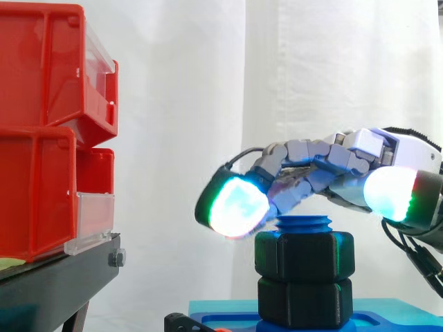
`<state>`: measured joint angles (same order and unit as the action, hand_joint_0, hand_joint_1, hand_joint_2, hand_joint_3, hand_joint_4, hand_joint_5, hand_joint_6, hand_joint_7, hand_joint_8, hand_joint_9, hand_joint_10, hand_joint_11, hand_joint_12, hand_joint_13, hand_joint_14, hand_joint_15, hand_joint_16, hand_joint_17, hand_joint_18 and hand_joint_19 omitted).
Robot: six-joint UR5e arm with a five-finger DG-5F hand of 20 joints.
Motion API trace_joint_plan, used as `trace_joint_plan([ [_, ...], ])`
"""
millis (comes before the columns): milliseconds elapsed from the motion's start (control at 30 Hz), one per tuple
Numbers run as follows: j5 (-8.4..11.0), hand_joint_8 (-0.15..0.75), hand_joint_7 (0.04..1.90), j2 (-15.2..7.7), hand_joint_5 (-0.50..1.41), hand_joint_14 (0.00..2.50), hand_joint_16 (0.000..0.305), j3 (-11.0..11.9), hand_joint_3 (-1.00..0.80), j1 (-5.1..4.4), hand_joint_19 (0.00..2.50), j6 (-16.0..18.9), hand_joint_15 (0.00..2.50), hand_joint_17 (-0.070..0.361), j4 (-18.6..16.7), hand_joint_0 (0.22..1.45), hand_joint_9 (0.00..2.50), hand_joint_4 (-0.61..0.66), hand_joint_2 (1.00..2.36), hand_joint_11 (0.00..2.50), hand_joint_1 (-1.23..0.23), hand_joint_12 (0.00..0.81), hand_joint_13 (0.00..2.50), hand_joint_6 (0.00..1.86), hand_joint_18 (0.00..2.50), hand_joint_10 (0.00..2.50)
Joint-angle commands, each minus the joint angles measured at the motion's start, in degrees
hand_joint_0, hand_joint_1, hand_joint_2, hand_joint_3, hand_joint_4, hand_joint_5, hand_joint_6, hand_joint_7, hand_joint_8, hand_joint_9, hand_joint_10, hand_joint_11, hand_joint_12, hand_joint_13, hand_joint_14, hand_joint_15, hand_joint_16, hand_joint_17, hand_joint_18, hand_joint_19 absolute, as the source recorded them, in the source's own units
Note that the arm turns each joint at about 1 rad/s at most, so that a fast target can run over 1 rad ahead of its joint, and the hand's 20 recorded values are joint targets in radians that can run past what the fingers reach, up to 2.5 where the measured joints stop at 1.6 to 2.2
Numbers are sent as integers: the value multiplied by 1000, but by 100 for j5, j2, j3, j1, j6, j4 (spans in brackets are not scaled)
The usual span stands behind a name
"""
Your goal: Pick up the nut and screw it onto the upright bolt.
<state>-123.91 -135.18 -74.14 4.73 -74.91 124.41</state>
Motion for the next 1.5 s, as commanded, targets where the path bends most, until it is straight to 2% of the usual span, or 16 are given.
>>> trace_joint_plan([
  [0,-72,189,625,0,-157,0,32,76,-500,19,23,108,0,72,14,483,525,124,1000,0,-128,265,401,501,169,0],
  [33,-90,172,607,0,-165,0,32,93,-500,28,0,143,0,72,49,484,452,109,1000,0,-123,268,361,501,101,0],
  [67,-151,170,602,0,-170,0,32,295,-500,63,0,354,0,71,172,484,445,102,1000,0,-122,272,327,501,54,0],
  [133,-160,152,585,0,-186,0,32,445,-500,63,0,424,0,72,304,483,272,93,1000,0,-106,276,213,501,0,0],
  [200,-125,159,587,0,-186,0,33,805,-500,-16,0,556,0,74,664,482,243,96,1000,0,-95,285,199,501,0,0],
  [233,-116,160,587,0,-186,0,33,875,-500,-34,0,574,0,74,857,481,232,96,1000,0,-93,286,192,501,0,0],
  [267,-116,160,587,0,-186,0,33,875,-500,-34,0,574,0,74,857,481,232,96,1000,0,-91,286,191,501,0,0],
  [333,-11,161,588,0,-186,0,33,867,-500,-95,0,547,0,75,1156,480,230,99,1000,0,-84,286,190,501,0,0],
  [467,253,161,581,0,-188,0,34,814,-500,-192,0,547,0,76,1165,478,216,96,1000,0,-73,288,184,501,0,0],
  [600,297,156,569,0,-198,0,36,779,-500,-271,0,547,0,80,1165,471,174,86,1000,0,-43,294,152,501,0,0],
  [667,297,150,554,-9,-219,0,38,752,-500,-289,0,547,0,85,1174,463,102,59,1000,0,5,309,77,501,0,0],
  [700,323,147,541,0,-244,0,40,656,-500,-324,0,547,0,89,1165,459,0,34,1000,0,47,320,4,500,0,0],
  [900,446,132,554,0,-270,0,43,568,-500,-385,0,547,0,96,1174,457,0,13,1000,0,134,333,0,500,0,0],
  [1133,455,140,570,0,-252,0,43,418,-500,-385,0,521,0,97,1156,461,0,43,1000,0,133,331,0,501,0,0],
  [1333,490,153,601,-9,-238,0,42,410,-500,-350,0,494,0,94,1209,466,0,68,1000,0,116,327,0,501,0,0],
  [1467,490,165,606,0,-224,0,41,410,-500,-324,0,363,0,93,1446,466,0,86,1000,0,82,327,0,501,0,0],
])
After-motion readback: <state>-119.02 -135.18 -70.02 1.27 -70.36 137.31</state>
